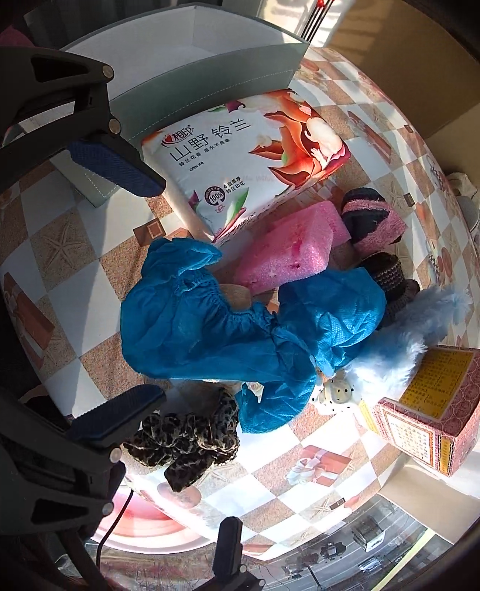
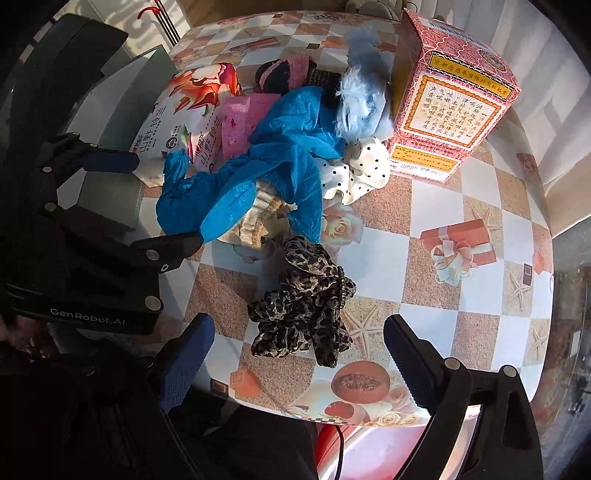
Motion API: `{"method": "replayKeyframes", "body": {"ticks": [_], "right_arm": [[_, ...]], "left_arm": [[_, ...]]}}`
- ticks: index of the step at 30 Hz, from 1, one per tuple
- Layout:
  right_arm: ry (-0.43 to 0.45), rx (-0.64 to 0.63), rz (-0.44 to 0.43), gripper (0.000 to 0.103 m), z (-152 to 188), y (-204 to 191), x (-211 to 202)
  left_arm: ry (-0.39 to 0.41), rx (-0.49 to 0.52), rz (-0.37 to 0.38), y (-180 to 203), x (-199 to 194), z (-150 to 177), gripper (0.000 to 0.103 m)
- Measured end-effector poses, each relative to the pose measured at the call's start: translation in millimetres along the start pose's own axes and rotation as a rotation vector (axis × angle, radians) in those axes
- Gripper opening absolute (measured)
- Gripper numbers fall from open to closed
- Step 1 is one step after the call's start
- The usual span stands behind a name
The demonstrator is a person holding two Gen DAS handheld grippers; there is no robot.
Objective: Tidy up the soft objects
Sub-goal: 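Grasp the blue shoe covers with the left gripper while the right grasps the leopard scrunchie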
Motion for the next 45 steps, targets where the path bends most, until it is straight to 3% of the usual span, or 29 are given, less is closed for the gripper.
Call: {"method": "replayKeyframes", "body": {"ticks": [3, 10, 11, 12, 14, 15, 17, 24, 26, 27, 28, 30, 34, 35, 36, 38, 39, 42, 45], "right_arm": [[-0.002, 0.025, -0.01, 0.094, 2.1, 1.4, 2.7], [-0.023, 0.0, 0.008, 0.094, 0.7, -0.2, 24.8], [-0.028, -0.011, 0.017, 0.094, -2.0, -1.5, 31.3], [-0.03, -0.025, 0.026, 0.094, -3.4, -2.3, 36.9], [-0.038, -0.059, 0.053, 0.091, -5.1, -3.3, 47.9], [-0.043, -0.064, 0.045, 0.073, -5.5, -3.7, 52.5], [-0.065, -0.063, 0.012, 0.053, -5.9, -1.1, 58.8], [-0.055, -0.032, -0.037, 0.044, -4.8, 17.9, 52.4], [-0.042, -0.02, -0.051, 0.032, -2.9, 24.5, 46.7], [-0.039, -0.018, -0.052, 0.03, -1.9, 30.1, 43.8], [-0.035, -0.012, -0.056, 0.03, -0.5, 33.6, 41.5], [-0.031, 0.002, -0.057, 0.03, 3.9, 40.4, 37.5], [-0.051, 0.017, -0.076, 0.032, 7.9, 52.0, 36.6], [-0.055, 0.015, -0.081, 0.042, 7.7, 52.8, 37.4], [-0.056, 0.012, -0.073, 0.061, 6.7, 54.1, 38.2], [-0.044, 0.006, -0.063, 0.073, 4.1, 53.4, 38.1], [-0.04, 0.002, -0.072, 0.073, 2.1, 51.6, 38.5], [-0.046, -0.025, -0.083, 0.073, -9.2, 40.2, 39.4], [-0.067, -0.051, -0.062, 0.073, -22.2, 15.8, 57.6]], "left_arm": [[-0.011, -0.053, 0.056, 1.4, 6.7, -10.8, 0.102], [-0.044, -0.032, 0.05, 6.9, 29.5, -22.4, 0.098], [-0.058, -0.039, 0.077, 5.8, 32.1, -22.9, 0.086], [-0.077, -0.051, 0.101, 4.0, 34.5, -22.8, 0.066], [-0.1, -0.076, 0.119, -0.6, 35.8, -20.9, 0.053], [-0.097, -0.082, 0.122, -3.9, 34.2, -19.6, 0.044], [-0.092, -0.085, 0.127, -9.1, 30.0, -15.0, 0.034], [-0.107, -0.11, 0.183, -16.1, 24.3, 0.5, 0.03], [-0.102, -0.099, 0.188, -12.8, 22.4, 0.1, 0.035], [-0.103, -0.089, 0.186, -4.3, 24.3, 0.1, 0.045], [-0.105, -0.081, 0.18, -0.6, 24.5, -0.8, 0.052], [-0.096, -0.059, 0.158, 10.9, 23.1, -3.3, 0.075], [-0.088, -0.004, 0.123, 29.0, 23.7, -20.0, 0.078], [-0.093, 0.004, 0.118, 31.4, 24.9, -22.5, 0.078], [-0.104, 0.007, 0.12, 33.0, 27.5, -25.0, 0.073], [-0.129, -0.007, 0.133, 32.4, 32.6, -26.1, 0.052], [-0.144, -0.017, 0.127, 29.9, 35.5, -25.0, 0.042], [-0.151, -0.057, 0.136, 21.4, 36.9, -20.0, 0.027], [-0.145, -0.109, 0.155, 4.5, 32.4, -9.8, 0.022]]}}
Point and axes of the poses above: each gripper's, at about its wrist camera, not at the fingertips, and x roughly the way its jaws point, y to its right, z to its underside, the point moved 4 cm from there along x, roughly the way its jaws point
